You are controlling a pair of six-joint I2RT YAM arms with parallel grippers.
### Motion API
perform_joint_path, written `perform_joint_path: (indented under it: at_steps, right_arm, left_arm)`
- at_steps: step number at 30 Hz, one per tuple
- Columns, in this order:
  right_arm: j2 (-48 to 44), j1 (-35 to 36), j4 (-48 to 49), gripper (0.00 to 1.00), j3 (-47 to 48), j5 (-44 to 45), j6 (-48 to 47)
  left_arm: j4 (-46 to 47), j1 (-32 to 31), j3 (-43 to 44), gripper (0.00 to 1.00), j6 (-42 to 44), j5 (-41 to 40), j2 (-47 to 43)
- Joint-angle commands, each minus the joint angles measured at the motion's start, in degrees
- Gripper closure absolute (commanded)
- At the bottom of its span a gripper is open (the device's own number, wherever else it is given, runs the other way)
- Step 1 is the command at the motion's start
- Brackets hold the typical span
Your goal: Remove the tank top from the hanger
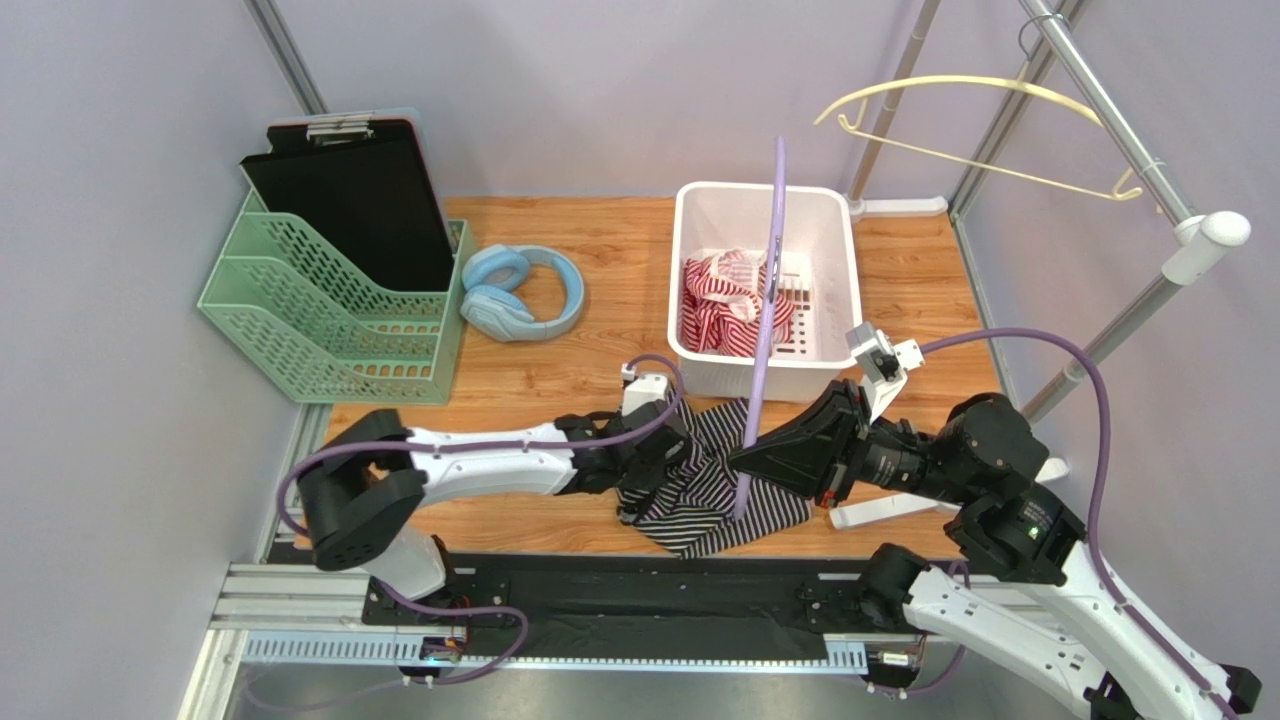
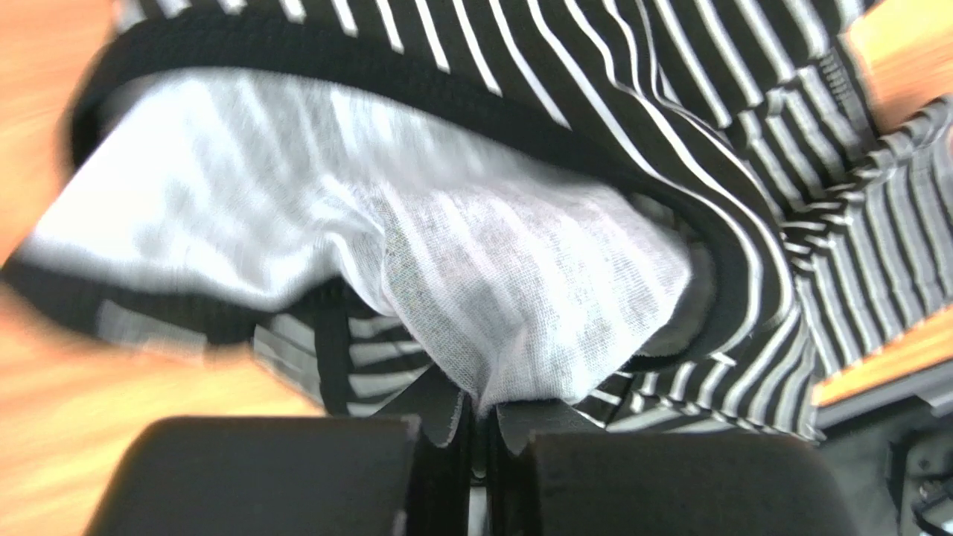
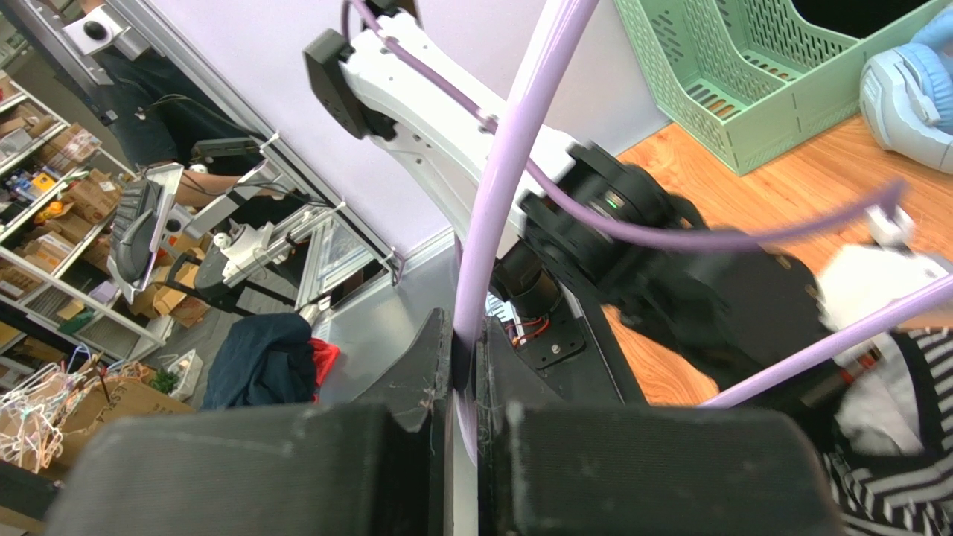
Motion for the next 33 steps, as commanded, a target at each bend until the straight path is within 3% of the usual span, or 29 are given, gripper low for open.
perform_joint_path:
  at_steps: [1, 10, 16, 24, 30, 33]
  right_arm:
    - [-0.91, 0.05, 0.59, 1.00, 1.20, 1.36, -1.46]
    - [-1.43, 0.14, -2.75, 1.00, 3.58, 2.24, -3.48]
    - [-1.70, 0.14, -4.07, 1.00, 5.07, 1.80, -4.62]
    - [-2.31, 0.05, -6.62, 1.00, 6.57, 1.27, -7.17]
    - [-4.68, 0.14, -6.98, 1.00, 7.97, 0.13, -7.79]
    - [-5.74, 0.05, -6.80, 1.00, 8.59, -0.22, -7.87]
  left_arm:
    - [-7.27, 1.05, -0.36, 1.00, 1.95, -6.45, -10.87]
    - [-24.49, 8.87, 1.66, 1.00, 8.19, -8.55, -41.87]
    - [-37.41, 10.11, 12.62, 1.00, 14.16, -15.23, -53.58]
    - [-42.09, 10.11, 25.74, 1.00, 22.95, -23.31, -56.59]
    - [-32.61, 10.11, 33.56, 1.00, 33.12, -25.52, -51.06]
    - [-27.42, 10.11, 39.61, 1.00, 38.40, -25.70, -43.35]
